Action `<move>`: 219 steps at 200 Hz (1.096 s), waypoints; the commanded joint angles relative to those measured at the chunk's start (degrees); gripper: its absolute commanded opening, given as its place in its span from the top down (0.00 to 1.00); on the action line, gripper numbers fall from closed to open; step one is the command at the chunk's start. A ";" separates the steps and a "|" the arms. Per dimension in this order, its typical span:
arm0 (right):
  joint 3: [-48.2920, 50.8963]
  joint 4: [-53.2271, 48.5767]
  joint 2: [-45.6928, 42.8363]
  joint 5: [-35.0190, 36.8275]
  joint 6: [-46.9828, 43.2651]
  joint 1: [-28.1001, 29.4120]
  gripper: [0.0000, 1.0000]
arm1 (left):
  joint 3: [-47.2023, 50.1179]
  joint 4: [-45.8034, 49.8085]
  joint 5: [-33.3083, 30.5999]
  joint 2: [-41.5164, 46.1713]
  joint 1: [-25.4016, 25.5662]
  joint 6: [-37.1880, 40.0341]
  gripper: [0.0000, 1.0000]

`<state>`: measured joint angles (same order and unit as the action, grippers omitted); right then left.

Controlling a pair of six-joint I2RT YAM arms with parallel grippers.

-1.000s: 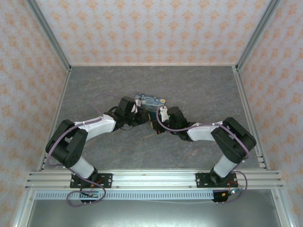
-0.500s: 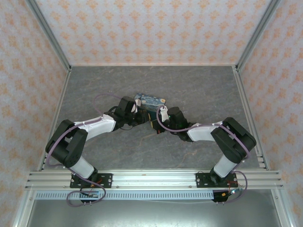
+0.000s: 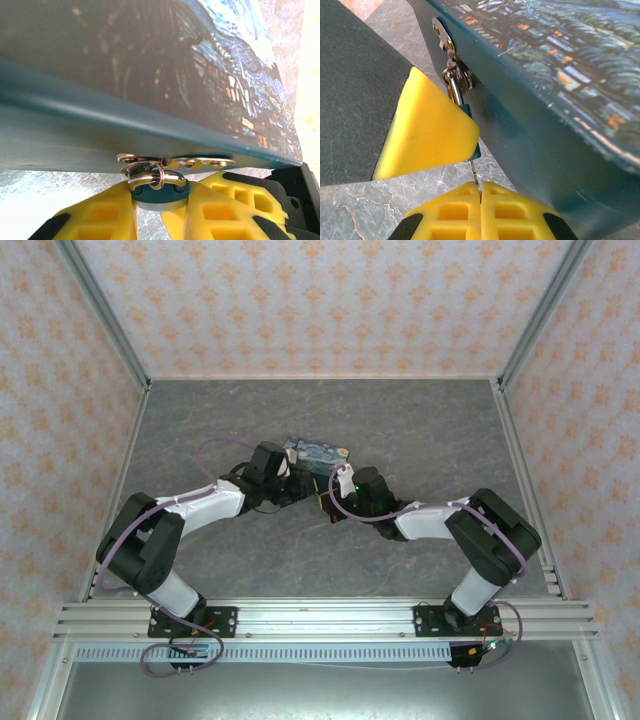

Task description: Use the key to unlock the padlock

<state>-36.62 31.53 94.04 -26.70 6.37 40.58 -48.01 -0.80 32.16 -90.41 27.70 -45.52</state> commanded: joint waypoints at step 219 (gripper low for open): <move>-3.59 6.86 -3.19 2.66 -4.65 -0.76 1.00 | -1.46 3.96 3.04 0.68 1.04 -4.21 0.77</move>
<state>-36.38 32.49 92.60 -26.02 4.56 40.32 -48.40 -0.99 32.34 -89.60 27.70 -49.50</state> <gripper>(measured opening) 0.045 0.231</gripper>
